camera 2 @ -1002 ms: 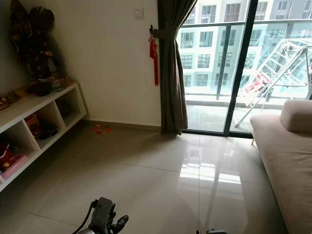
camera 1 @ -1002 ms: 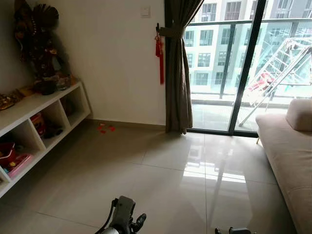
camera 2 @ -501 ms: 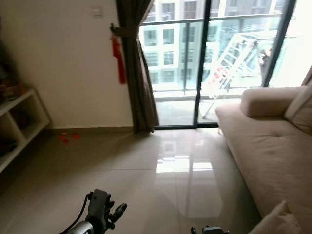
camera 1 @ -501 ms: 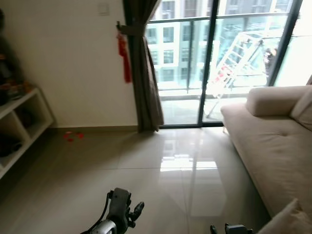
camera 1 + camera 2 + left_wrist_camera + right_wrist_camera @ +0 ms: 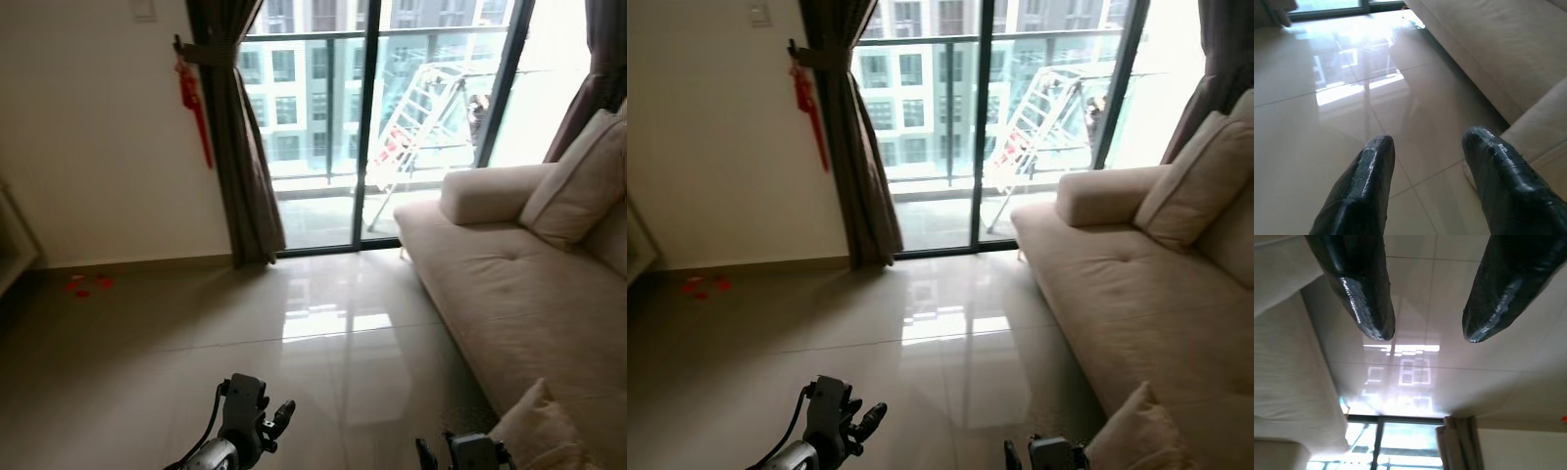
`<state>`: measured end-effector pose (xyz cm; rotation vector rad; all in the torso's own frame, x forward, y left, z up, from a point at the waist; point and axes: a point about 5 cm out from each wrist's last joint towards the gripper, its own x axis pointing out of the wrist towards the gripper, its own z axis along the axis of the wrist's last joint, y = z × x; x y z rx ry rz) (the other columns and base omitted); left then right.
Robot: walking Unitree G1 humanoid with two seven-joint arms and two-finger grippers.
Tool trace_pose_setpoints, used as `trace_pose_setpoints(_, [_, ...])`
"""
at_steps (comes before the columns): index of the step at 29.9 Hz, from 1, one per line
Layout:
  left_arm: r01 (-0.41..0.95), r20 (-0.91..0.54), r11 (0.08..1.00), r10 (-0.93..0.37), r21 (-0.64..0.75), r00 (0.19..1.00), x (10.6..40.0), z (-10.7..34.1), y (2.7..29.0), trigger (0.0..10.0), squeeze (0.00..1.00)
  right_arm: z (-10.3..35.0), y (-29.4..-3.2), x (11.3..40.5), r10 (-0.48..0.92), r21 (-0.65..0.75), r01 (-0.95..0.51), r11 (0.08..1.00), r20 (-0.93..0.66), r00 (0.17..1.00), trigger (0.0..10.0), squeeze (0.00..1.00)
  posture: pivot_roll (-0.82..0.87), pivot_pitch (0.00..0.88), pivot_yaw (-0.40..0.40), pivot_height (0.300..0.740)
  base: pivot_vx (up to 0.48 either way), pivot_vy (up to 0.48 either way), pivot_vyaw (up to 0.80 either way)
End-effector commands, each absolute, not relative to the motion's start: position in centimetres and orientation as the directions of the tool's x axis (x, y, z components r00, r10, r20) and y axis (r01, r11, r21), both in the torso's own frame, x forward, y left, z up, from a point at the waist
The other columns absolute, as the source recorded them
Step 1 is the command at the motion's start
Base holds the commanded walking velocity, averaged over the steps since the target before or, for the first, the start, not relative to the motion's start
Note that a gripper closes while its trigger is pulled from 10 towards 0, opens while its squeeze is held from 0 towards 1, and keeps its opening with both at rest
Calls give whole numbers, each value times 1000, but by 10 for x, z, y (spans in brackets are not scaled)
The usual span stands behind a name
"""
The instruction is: Move the pillow to the sofa from floor
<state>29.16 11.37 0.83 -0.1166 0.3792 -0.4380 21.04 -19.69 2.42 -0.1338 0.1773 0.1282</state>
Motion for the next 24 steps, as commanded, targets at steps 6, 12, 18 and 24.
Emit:
trace_pose_setpoints(6, [374,-317,907,-419,-192,851,291,9,117,10000,0,23,-197,210,99,-96,-121,988,-211,973,10000,0,-4,0,46,740,0,0,-768])
trace_pose_setpoints(12, [374,-312,909,-415,-185,854,292,11,117,10000,0,19,-196,211,50,-83,-70,994,-227,973,10000,0,-6,0,63,740,0,0,-767])
trace_pose_setpoints(18, [384,-312,907,-420,-172,852,293,12,117,10000,0,16,-192,208,42,-73,-61,995,-237,971,10000,0,-13,0,69,740,0,0,-768])
trace_pose_setpoints(24, [391,-313,906,-423,-163,850,295,14,117,10000,0,17,-191,208,38,-72,-57,996,-236,971,10000,0,-20,0,72,740,0,0,-765])
